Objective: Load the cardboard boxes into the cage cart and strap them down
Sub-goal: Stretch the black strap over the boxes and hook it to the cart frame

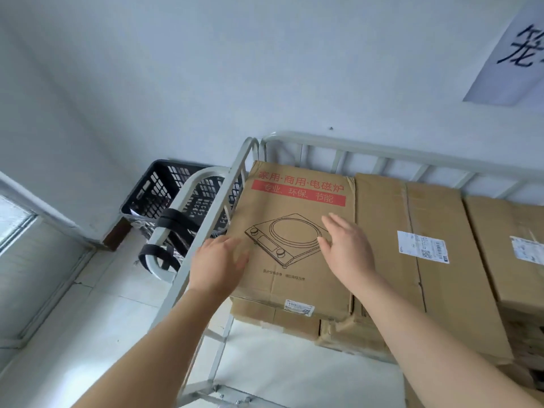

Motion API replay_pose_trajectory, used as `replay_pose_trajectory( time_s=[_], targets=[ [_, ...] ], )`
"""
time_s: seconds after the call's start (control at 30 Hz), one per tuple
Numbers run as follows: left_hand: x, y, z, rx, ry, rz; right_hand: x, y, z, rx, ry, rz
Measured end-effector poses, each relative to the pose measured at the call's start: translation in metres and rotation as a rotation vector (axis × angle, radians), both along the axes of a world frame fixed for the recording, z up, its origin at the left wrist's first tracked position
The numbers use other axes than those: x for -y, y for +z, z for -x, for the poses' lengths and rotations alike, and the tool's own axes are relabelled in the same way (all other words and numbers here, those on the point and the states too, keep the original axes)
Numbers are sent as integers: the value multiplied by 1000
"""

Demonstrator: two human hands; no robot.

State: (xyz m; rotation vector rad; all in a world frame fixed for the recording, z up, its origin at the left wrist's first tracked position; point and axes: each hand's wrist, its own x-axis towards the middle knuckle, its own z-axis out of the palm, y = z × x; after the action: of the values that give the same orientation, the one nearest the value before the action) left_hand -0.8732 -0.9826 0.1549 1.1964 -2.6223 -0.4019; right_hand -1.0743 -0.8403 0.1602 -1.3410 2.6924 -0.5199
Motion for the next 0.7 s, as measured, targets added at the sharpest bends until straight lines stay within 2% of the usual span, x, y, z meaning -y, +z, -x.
replay_pose_trajectory(
  time_s=[0.17,0.43,0.7],
  targets=[
    [9,19,-58,-28,124,-10,29,20,-36,17,134,49],
    [72,9,-146,20,350,-75,115,11,-116,172,259,85],
    [159,-28,-156,74,268,-263,217,-24,-168,266,286,-27]
  ],
)
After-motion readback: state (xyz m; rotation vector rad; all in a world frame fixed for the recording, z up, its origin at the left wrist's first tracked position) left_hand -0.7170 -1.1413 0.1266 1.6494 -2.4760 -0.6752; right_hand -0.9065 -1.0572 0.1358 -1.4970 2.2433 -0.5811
